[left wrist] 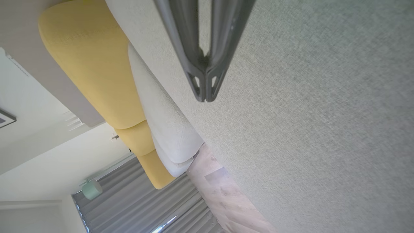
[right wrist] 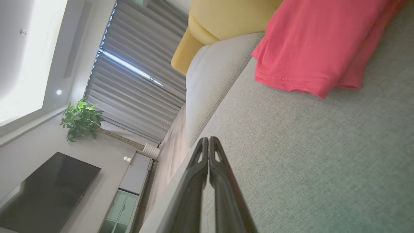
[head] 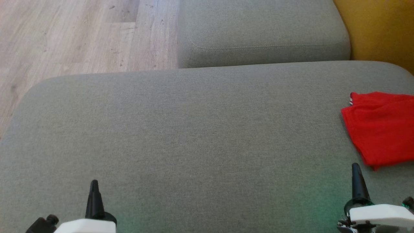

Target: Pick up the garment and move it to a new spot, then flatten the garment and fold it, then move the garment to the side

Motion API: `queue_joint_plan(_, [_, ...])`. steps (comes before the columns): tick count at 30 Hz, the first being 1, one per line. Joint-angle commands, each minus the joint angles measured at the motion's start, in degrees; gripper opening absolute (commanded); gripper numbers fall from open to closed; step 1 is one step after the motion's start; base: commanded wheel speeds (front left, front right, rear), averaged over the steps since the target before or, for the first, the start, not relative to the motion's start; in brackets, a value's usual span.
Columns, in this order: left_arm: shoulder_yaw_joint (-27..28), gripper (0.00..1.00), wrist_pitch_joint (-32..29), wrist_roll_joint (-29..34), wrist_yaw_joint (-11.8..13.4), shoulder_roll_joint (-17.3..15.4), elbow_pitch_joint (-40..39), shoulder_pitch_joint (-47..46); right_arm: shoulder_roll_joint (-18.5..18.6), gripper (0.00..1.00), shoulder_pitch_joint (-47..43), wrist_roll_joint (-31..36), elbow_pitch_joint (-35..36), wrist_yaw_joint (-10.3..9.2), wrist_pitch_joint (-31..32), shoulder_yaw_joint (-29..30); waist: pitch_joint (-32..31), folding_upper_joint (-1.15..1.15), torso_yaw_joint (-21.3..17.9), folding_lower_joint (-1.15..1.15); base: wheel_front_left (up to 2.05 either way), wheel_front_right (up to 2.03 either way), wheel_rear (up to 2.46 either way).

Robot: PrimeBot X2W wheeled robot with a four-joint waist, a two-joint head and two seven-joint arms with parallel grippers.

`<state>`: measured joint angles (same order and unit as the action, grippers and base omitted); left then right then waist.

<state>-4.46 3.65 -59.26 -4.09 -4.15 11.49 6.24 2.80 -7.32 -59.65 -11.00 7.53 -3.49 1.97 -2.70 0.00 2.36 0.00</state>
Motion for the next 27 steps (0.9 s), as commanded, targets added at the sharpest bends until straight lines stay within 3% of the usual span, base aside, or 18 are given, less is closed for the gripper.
queue_joint_plan(1, [1.98,0.0,-0.41,-2.43,-0.42,-0.66,-1.21,-3.53,1.44,0.0,3.72,-2.53,1.4,-0.02,0.55,-0.42,0.14,0.0,-0.12,0.0,0.0,0.0,0.0])
queue_joint_plan(27, [5.48,0.0,-4.57,-19.93,-2.02,-0.59,0.75,-8.2,1.55,0.0,8.88,-19.62,-0.91,-0.03,4.69,1.09,1.61,0.0,-1.32,0.0,0.0,0.0,0.0])
